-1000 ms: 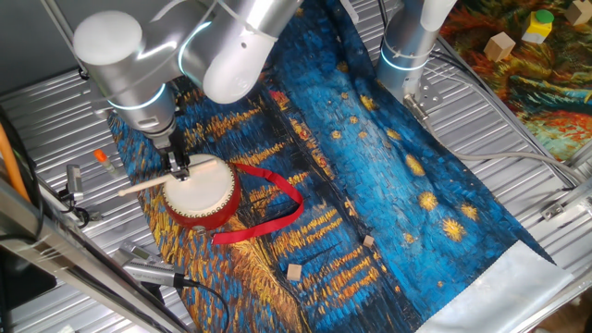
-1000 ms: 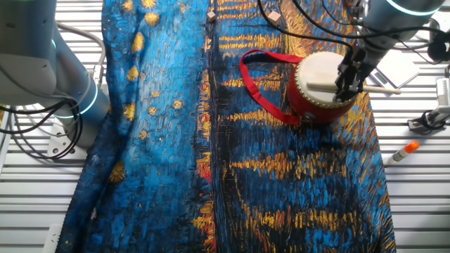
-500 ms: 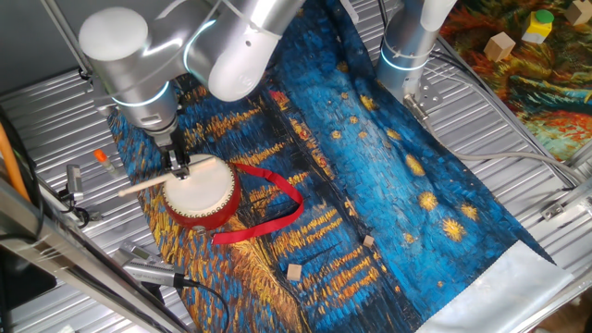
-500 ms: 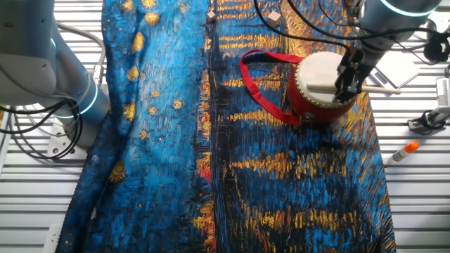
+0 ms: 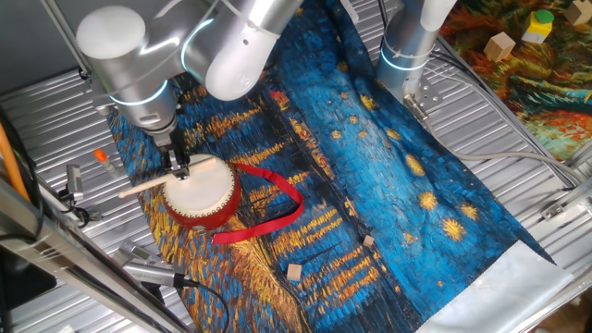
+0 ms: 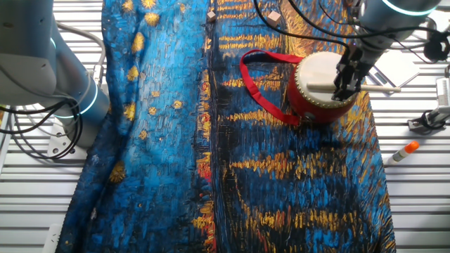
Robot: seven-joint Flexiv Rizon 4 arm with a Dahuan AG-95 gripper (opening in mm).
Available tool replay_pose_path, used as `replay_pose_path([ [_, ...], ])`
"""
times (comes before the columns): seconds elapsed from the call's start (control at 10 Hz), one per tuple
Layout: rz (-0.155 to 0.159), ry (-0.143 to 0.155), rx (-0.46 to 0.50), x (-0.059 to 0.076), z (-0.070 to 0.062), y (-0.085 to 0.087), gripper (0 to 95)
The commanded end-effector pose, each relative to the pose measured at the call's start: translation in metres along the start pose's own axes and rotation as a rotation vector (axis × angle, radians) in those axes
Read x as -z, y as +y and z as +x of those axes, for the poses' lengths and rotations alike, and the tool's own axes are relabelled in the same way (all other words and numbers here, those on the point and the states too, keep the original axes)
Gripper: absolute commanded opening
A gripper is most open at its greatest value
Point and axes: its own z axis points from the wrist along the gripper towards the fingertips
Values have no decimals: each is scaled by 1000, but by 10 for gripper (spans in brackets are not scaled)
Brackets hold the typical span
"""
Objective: Play the drum
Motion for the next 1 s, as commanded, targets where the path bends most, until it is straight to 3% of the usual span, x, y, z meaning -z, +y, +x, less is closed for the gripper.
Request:
replay_pose_path([
  [0.1,3,2,-4,-1,-1,0,380],
  [0.7,1,-6,-12,-2,-2,-1,380],
  [1.0,0,-15,-14,-7,-10,-4,380],
])
